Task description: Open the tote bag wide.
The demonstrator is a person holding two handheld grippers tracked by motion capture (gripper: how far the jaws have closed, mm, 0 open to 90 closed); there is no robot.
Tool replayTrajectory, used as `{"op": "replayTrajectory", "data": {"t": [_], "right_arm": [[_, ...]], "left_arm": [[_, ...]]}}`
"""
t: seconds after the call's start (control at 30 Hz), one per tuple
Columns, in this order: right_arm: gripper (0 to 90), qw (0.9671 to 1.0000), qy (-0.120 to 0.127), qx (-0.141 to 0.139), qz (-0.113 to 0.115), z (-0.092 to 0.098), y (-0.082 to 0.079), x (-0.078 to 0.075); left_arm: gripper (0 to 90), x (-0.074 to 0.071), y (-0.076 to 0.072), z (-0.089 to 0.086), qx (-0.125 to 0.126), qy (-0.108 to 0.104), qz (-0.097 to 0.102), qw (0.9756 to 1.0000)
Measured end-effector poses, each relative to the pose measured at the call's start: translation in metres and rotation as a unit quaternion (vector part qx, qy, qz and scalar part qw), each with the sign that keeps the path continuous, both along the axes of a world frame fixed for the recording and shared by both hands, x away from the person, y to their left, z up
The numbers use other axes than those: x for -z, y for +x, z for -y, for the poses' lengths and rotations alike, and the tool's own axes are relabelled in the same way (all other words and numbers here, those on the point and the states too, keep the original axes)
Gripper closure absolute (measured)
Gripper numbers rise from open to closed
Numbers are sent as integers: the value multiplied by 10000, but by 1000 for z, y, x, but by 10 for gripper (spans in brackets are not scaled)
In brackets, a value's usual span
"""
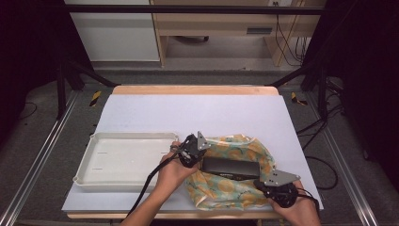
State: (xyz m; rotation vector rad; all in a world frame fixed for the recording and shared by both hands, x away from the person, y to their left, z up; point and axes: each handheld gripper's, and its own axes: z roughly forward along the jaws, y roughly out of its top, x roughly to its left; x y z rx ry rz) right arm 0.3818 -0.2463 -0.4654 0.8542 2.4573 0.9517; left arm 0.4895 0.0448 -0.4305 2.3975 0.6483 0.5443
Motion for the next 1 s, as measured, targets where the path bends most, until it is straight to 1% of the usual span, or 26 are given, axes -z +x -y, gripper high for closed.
{"op": "replayTrajectory", "data": {"t": [0.03, 0.13, 0.2, 0.23, 0.27, 0.37, 0.47, 0.53, 0.67, 0.7, 0.8, 0.87, 0.97, 1.0], "right_arm": [[900, 10000, -9, -4, -43, 0, 0, 3], [900, 9999, -37, -1, -115, 2, -1, 10], [900, 9999, -44, 10, -165, 3, -2, 12], [900, 9998, -41, 2, -183, 4, -1, 11], [900, 9998, -61, -6, -186, 4, -1, 11], [900, 9997, -147, -76, -191, 4, -1, 11], [900, 9996, -202, -107, -191, 4, -2, 10], [900, 9994, -264, -136, -180, 5, -2, 9], [900, 9993, -287, -152, -190, 7, -3, 9], [900, 9992, -318, -171, -166, 8, -3, 9], [900, 9992, -360, -104, -167, 12, -2, 8], [900, 9990, -411, -98, -155, 15, 1, 8], [900, 9985, -524, -58, -142, 18, 5, 7], [900, 9985, -522, -46, -157, 20, 6, 7]], "left_arm": [[900, 1, 2, 1, 5, 116, -12, 9999], [900, 6, 7, 3, -49, 220, -121, 9997], [900, 10, 9, 3, -89, 425, -145, 9990], [900, 11, 10, 3, -94, 472, -178, 9987], [900, 13, 11, 3, -148, 558, -159, 9982], [900, 16, 14, 2, -184, 633, -207, 9976], [900, 19, 14, -1, -187, 839, -249, 9960], [900, 20, 14, -4, -212, 981, -232, 9947], [900, 23, 15, -11, -278, 952, -349, 9945], [900, 23, 15, -12, -280, 974, -371, 9942], [900, 21, 12, -13, -270, 1053, -350, 9935], [900, 21, 10, -14, -257, 1071, -372, 9932], [900, 21, 7, -19, -254, 1052, -404, 9933], [900, 22, 6, -21, -234, 1032, -431, 9935]]}}
